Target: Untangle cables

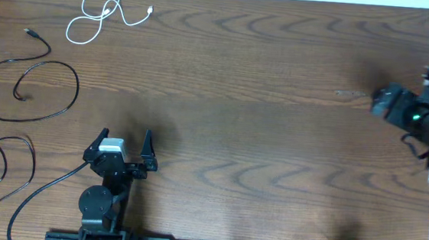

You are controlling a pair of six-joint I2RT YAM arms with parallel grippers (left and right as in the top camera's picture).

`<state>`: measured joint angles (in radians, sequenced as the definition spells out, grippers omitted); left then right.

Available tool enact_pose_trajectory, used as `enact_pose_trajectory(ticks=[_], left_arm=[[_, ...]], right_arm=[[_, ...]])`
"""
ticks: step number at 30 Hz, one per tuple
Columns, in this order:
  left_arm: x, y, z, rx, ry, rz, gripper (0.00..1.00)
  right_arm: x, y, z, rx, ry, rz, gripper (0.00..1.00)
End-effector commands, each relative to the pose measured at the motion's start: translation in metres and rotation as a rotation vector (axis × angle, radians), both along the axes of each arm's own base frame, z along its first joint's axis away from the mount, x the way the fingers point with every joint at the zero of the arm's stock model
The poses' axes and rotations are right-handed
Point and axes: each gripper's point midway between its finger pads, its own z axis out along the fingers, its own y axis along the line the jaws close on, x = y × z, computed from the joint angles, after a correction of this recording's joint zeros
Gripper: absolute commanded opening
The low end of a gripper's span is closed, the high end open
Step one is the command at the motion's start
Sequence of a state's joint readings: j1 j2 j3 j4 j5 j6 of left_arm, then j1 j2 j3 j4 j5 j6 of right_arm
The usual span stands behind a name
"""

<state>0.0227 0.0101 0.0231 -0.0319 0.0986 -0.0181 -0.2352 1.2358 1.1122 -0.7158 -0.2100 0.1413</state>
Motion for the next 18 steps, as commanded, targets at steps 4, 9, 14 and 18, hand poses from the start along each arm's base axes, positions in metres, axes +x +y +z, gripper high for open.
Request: enact_pose_trajectory(ticks=[4, 9, 14, 18], left_arm=[[-0.001, -0.001, -0.016, 0.015, 0.044, -0.007, 0.99], [-0.001, -0.001, -0.016, 0.015, 0.044, -0.007, 0.99], [-0.001, -0.001, -0.016, 0.015, 0.044, -0.007, 0.99], [-0.001, -0.001, -0.016, 0.015, 0.044, -0.007, 0.99]], right_arm=[[-0.019, 0.059, 0.015, -0.302, -0.262, 0.374, 0.99], [-0.038, 0.058, 0.010, -0.343, -0.404, 0.351, 0.99], [-0.073, 0.048, -0.001, -0.391, -0.533, 0.284, 0.99], [-0.083, 0.048, -0.011, -0.412, -0.615, 0.266, 0.99]])
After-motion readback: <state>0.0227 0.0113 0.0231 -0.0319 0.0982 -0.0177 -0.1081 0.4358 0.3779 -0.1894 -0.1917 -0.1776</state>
